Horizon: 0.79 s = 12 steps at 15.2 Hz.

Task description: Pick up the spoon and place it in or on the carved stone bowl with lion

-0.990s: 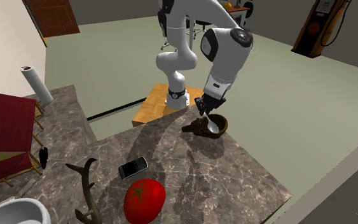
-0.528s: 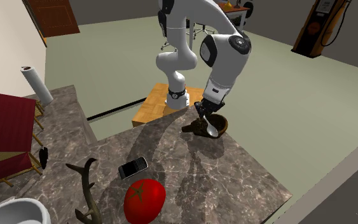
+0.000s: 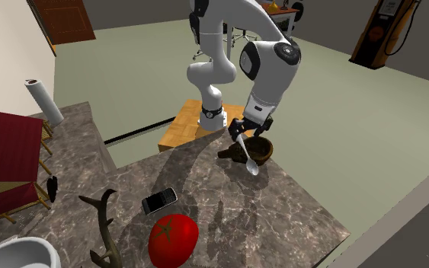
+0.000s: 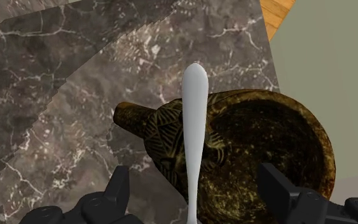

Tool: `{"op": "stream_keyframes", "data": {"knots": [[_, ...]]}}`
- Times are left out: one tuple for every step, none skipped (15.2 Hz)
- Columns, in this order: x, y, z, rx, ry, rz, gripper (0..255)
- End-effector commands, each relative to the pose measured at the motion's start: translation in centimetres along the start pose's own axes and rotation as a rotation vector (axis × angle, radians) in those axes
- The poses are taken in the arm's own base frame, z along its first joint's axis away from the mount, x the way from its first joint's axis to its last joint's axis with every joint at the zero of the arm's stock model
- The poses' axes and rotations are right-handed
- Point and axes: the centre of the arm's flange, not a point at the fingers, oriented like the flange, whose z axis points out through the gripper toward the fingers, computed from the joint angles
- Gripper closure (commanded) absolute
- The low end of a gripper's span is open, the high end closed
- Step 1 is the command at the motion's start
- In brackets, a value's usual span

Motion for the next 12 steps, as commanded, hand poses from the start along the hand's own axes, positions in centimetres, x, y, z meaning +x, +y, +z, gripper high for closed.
{"op": "stream_keyframes", "data": {"knots": [[0.0,0.0,0.0,0.000,0.000,0.000,0],[0.0,0.0,-1.3,0.000,0.000,0.000,0],[0.0,0.0,-2.6,0.000,0.000,0.000,0],[0.0,0.0,-4.0,0.000,0.000,0.000,0],[0.0,0.0,-5.0,0.000,0.000,0.000,0],[0.0,0.0,-5.0,0.000,0.000,0.000,0],[0.0,0.0,-5.0,0.000,0.000,0.000,0],[0.0,0.0,-5.0,0.000,0.000,0.000,0],[0.0,0.0,-5.0,0.000,0.000,0.000,0],[0.0,0.0,-5.0,0.000,0.000,0.000,0],[0.0,0.0,-5.0,0.000,0.000,0.000,0],[0.0,0.0,-5.0,0.000,0.000,0.000,0]]}}
